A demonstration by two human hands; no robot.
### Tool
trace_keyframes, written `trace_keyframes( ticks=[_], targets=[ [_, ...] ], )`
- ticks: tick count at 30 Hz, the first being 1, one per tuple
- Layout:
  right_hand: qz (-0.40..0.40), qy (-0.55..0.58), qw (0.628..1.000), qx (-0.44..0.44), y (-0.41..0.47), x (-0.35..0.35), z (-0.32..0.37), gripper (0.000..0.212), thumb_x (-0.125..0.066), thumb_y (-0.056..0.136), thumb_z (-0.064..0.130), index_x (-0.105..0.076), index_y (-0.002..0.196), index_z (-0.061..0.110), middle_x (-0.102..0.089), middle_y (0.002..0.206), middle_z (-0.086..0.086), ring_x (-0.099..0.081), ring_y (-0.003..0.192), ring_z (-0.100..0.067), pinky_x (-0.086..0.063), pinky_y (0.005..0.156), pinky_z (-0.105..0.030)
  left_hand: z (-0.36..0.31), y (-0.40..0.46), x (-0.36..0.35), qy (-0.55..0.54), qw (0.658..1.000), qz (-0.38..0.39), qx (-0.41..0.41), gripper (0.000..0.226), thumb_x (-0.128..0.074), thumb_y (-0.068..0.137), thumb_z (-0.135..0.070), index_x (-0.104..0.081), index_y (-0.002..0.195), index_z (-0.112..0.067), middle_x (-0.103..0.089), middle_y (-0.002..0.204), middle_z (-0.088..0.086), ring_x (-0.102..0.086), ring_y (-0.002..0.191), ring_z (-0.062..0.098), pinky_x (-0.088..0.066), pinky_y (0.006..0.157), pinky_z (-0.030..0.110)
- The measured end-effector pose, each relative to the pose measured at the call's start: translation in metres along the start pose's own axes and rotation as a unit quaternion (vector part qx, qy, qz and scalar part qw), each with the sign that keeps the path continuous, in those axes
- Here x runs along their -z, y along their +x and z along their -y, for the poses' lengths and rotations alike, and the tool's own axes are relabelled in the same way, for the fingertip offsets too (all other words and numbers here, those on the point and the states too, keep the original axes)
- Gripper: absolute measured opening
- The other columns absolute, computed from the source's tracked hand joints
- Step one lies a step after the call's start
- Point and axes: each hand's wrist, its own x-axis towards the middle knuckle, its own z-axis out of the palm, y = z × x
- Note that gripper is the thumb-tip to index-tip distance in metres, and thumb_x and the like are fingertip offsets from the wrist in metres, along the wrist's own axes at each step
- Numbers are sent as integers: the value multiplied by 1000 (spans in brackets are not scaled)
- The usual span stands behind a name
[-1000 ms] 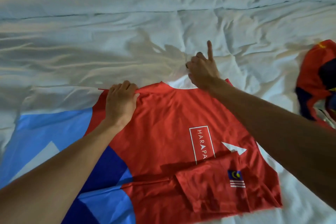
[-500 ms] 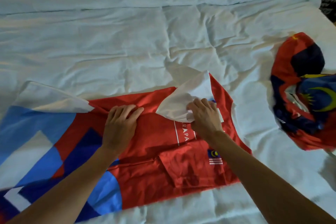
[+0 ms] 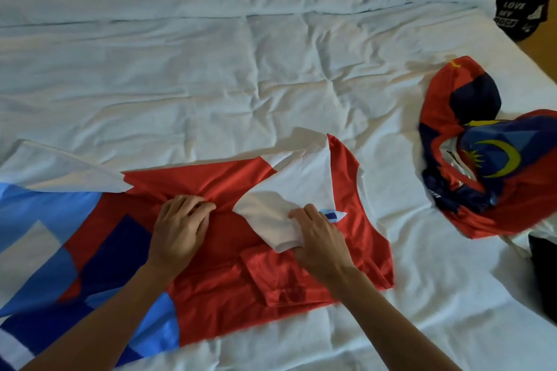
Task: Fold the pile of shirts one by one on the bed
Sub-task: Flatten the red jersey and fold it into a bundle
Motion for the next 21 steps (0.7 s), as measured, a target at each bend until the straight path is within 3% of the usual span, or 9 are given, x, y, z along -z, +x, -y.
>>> trace_keyframes(
  ticks=[2,5,7,10,12,15,18,21],
  targets=[
    [-18,14,999,36,-1,0,-1,45,-71,69,1,-63,112,11,-58,100,-3,-60,80,-24,-50,46,-36,-1,2,-2,6,1000,-4,6,29,-49,92,-21,-76,99,-11,-68,98,3,-62,92,29,-46,81,45],
    [-19,7,999,46,-9,-1,-5,44,-68,65,-4,-66,106,11,-60,96,-2,-62,78,-23,-46,46,-30,-5,2,1,0,1000,-17,-2,25,-53,91,-20,-76,96,-13,-68,96,1,-63,90,28,-46,79,43],
    [7,-7,1000,21,-12,-1,-8,47,-64,65,1,-64,110,16,-59,104,0,-62,88,-24,-48,56,-33,-8,-1,3,1,1000,-8,-13,23,-54,91,-21,-76,96,-14,-68,97,1,-62,92,28,-45,80,42],
    [98,-68,993,-22,-17,4,1,68,-60,59,30,-48,126,26,-47,119,4,-50,104,-21,-41,81,-37,-10,-4,8,-6,1000,8,-7,23,-58,86,-19,-75,102,-16,-67,104,2,-62,98,27,-44,86,43],
    [68,-114,991,-17,-16,6,15,75,-58,56,46,-43,128,30,-43,115,6,-45,103,-20,-39,84,-41,-5,1,17,-2,1000,20,8,33,-62,75,-17,-73,107,-16,-66,107,2,-61,101,27,-43,91,45],
    [-25,-100,994,37,-10,-5,48,74,-60,60,52,-51,129,25,-48,113,2,-47,97,-23,-37,78,-39,18,7,37,33,998,54,27,47,-61,61,-21,-69,107,-15,-65,101,2,-60,100,27,-39,96,48],
    [-79,-28,994,72,12,-37,92,65,-64,62,43,-58,123,20,-54,119,-1,-50,103,-25,-42,83,-42,56,13,57,93,989,109,31,52,-55,57,-24,-66,107,-14,-64,99,3,-59,98,28,-34,99,52],
    [-67,3,989,129,43,-76,139,63,-60,66,32,-60,126,14,-57,131,-5,-53,119,-28,-45,93,-49,95,21,75,144,973,174,45,50,-54,56,-25,-63,104,-15,-64,100,4,-60,102,30,-29,102,59]
  ],
)
